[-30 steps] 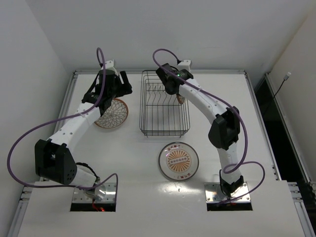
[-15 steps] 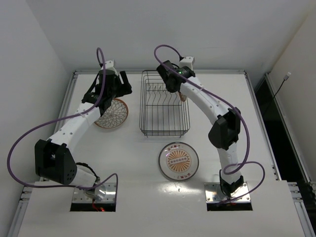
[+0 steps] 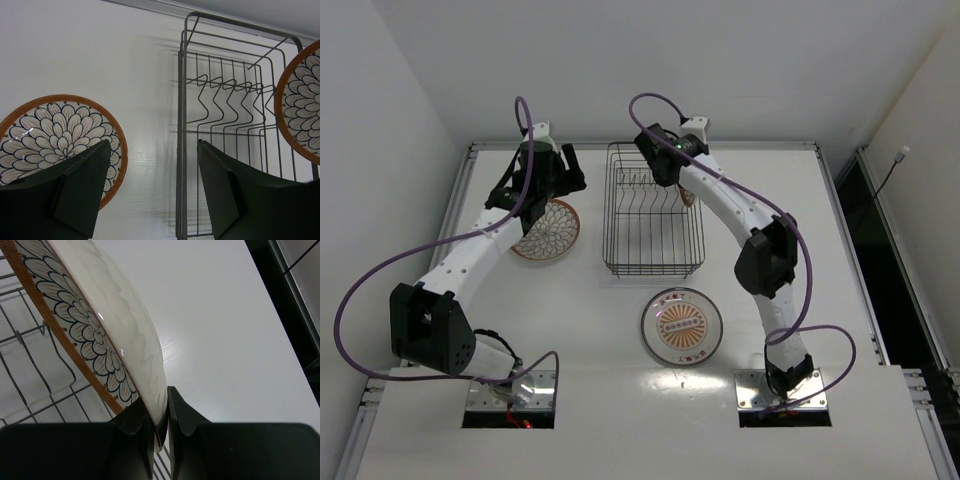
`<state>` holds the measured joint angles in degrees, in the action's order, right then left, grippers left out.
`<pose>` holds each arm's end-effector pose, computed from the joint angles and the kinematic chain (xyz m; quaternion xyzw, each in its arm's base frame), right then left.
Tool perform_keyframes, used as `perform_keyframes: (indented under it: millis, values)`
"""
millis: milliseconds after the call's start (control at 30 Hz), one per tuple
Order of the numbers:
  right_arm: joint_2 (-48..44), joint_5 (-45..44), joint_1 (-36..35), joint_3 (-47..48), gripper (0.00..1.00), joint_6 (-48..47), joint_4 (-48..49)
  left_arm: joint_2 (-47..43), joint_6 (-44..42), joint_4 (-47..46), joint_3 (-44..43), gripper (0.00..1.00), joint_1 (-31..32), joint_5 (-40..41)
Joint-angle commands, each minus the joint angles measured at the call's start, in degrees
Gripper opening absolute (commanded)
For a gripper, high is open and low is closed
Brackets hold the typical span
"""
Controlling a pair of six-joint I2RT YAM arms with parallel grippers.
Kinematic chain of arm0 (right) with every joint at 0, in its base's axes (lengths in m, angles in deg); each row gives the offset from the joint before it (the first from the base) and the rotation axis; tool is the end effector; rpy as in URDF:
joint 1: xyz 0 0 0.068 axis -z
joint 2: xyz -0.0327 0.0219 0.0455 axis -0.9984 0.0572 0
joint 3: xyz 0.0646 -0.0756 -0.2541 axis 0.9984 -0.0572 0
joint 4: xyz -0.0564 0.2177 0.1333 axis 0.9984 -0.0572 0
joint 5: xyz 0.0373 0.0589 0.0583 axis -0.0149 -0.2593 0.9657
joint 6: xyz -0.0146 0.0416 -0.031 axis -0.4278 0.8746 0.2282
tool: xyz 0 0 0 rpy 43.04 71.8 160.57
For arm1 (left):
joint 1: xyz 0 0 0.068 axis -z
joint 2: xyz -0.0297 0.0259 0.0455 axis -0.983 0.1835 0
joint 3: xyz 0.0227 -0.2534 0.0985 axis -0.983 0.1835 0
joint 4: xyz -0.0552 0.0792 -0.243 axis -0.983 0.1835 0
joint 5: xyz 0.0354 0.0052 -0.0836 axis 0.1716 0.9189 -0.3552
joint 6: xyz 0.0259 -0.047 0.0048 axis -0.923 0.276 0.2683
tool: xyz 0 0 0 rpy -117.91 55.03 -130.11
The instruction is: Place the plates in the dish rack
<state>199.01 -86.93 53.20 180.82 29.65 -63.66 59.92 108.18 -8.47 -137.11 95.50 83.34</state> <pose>0.3937 0.2244 0.3050 0.2168 0.8328 -0.2413 0.4486 0.3219 -0.0862 0.3407 -0.1358 0.8311 -0.1333 0.5225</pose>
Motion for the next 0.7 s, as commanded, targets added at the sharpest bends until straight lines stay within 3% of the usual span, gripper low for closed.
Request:
perform_keyframes:
  millis: [0, 400, 600, 633, 667]
  values:
    - [-0.3, -5.2, 0.4, 3.4, 0.0, 3.3, 2.1, -2.1, -0.8, -1.1, -0.5, 0.67, 0.1, 0.1]
    - [4.3, -4.1, -0.2, 3.4, 0.01, 3.3, 1.0, -2.1, -0.2, -1.1, -0.5, 0.67, 0.1, -0.5]
    - [3.8, -3.6, -3.0, 1.2, 0.15, 3.3, 3.6, -2.1, -0.2, -1.1, -0.5, 0.67, 0.1, -0.5]
    - [3.8, -3.6, -4.3, 1.2, 0.19, 2.8, 4.1, -2.1, -0.2, -1.1, -0.5, 0.67, 0.1, -0.5]
    - [3.8, -4.1, -4.9, 1.2, 0.29, 2.8, 4.1, -2.1, -0.2, -1.1, -0.5, 0.67, 0.1, -0.5]
